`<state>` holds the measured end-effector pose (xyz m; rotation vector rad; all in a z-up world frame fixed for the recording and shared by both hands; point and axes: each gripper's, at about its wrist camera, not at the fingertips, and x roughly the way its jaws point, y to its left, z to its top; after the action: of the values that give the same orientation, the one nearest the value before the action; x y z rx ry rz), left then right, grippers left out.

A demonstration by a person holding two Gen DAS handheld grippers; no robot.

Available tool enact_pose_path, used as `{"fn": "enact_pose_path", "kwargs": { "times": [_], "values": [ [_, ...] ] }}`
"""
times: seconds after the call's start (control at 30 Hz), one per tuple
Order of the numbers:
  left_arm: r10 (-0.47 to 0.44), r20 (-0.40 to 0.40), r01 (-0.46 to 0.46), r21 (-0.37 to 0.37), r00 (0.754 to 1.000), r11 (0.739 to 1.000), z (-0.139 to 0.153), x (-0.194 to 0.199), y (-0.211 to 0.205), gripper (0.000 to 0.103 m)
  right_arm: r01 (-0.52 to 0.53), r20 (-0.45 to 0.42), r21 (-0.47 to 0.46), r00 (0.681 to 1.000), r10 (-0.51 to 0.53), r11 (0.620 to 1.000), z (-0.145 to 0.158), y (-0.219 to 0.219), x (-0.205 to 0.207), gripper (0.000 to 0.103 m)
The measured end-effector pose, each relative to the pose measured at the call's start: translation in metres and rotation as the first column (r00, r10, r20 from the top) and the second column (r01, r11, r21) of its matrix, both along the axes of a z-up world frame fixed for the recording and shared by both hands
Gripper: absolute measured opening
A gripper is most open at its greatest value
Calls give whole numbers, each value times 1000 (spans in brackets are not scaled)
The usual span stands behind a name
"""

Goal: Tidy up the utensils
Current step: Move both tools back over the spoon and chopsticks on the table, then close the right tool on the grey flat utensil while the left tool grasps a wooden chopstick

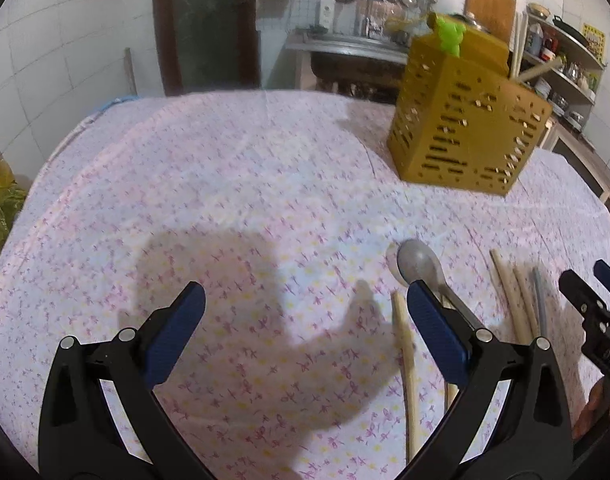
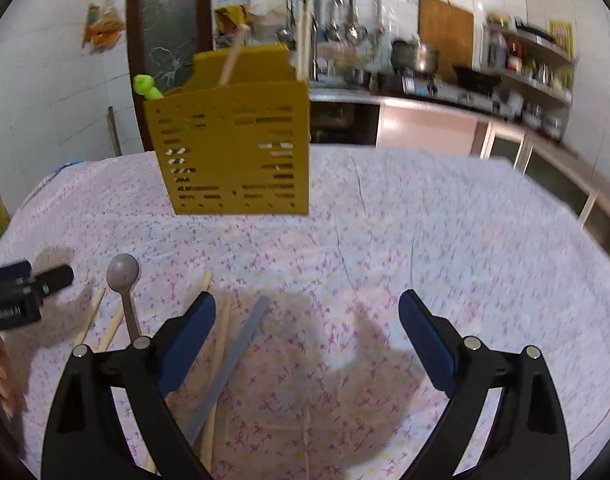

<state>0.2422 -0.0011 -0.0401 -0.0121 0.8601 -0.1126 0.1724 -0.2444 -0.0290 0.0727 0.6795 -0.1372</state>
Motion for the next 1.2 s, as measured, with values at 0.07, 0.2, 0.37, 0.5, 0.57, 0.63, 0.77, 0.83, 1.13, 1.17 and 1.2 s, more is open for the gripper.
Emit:
{"fn": "enact_pose_path", "kwargs": {
  "times": [0.07, 0.2, 0.37, 0.5, 0.57, 0.63, 0.77, 0.83, 1.13, 1.17, 1.2],
  "values": [
    [-11, -20, 11, 3, 1000, 1000, -3, 0, -2, 98, 13, -28, 15, 1000, -12, 1000, -5, -2, 2, 91],
    [-37, -53, 37, 4, 998, 999, -8, -1, -12, 97, 23, -67, 33, 998, -21, 999, -12, -3, 4, 90],
    [-58, -94, 57, -16, 994, 998, -14, -3, -25, 90, 19, -119, 54, 993, -12, 998, -16, 3, 10, 70],
    [-72, -92, 76, 40, 993, 996, -18, -6, -36, 85, 1, -157, 85, 988, 12, 996, -23, 10, 15, 52],
    [-84, -95, 87, 32, 992, 996, -17, -6, -39, 80, 7, -160, 73, 987, 5, 997, -23, 12, 18, 45],
    [-87, -100, 89, 19, 991, 996, -15, -6, -41, 74, 10, -168, 73, 986, 2, 997, -23, 14, 21, 39],
    [-73, -105, 76, 21, 992, 997, -14, -5, -41, 57, 25, -170, 91, 985, -9, 996, -22, 12, 24, 25],
    [-68, -116, 70, 10, 991, 997, -13, -3, -40, 52, 31, -171, 115, 985, -11, 993, -21, 8, 27, 18],
    [-114, -107, 122, 72, 988, 990, -14, -7, -56, 22, 5, -141, 129, 990, 14, 992, -17, 10, 24, 14],
    [-118, -109, 125, 61, 987, 990, -13, -8, -56, 16, 3, -136, 128, 991, 14, 992, -17, 10, 24, 14],
    [-119, -109, 126, 56, 987, 990, -13, -8, -55, 14, -1, -128, 128, 992, 17, 992, -15, 10, 22, 13]
  ]
}}
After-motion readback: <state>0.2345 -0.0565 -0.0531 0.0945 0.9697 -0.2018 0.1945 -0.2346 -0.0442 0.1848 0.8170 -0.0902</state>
